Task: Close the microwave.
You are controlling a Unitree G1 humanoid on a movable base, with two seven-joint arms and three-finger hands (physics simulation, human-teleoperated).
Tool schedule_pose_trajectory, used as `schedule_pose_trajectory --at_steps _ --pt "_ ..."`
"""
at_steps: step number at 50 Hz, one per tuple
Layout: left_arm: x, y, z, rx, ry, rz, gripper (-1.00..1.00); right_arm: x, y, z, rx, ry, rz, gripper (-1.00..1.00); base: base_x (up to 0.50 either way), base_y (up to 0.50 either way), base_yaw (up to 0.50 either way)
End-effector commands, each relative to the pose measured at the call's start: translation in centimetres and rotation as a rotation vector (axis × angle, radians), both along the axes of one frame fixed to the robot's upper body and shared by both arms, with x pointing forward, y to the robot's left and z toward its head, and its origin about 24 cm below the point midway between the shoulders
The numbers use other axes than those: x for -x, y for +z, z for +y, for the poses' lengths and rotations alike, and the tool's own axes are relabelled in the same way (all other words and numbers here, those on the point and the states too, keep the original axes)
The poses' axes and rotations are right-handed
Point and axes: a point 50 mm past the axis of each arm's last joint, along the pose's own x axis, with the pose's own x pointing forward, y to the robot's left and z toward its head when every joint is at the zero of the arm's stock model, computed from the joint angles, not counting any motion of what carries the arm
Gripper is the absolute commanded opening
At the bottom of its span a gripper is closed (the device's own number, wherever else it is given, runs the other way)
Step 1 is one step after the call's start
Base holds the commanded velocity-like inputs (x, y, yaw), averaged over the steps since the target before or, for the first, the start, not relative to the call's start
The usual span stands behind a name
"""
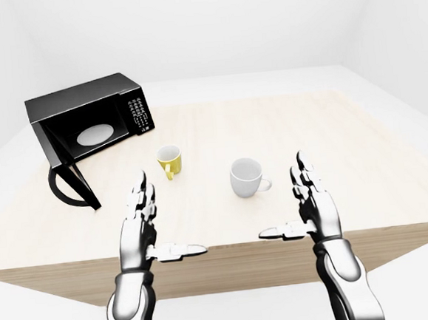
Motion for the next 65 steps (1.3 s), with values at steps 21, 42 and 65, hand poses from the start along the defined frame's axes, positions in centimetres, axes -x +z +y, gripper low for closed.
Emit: schedule_pose_trajectory --at_steps 21,42,65 --pt "4.9 3.7 0.3 0.017 -0.02 -0.121 1.0 4.7 4.4 0.4 0.023 0.0 -0.158 1.0 0.0 0.0 0.0" --pt "5.6 4.2 0.6 0.028 -0.018 -0.152 1.0 4.9 4.5 0.4 0.042 -0.02 -0.161 1.0 0.0 0.0 0.0" --pt "5.5 4.3 0.5 0.023 -0.023 -0.159 1.0 4.9 4.4 0.4 0.049 -0.01 -0.153 1.0 0.0 0.15 0.0"
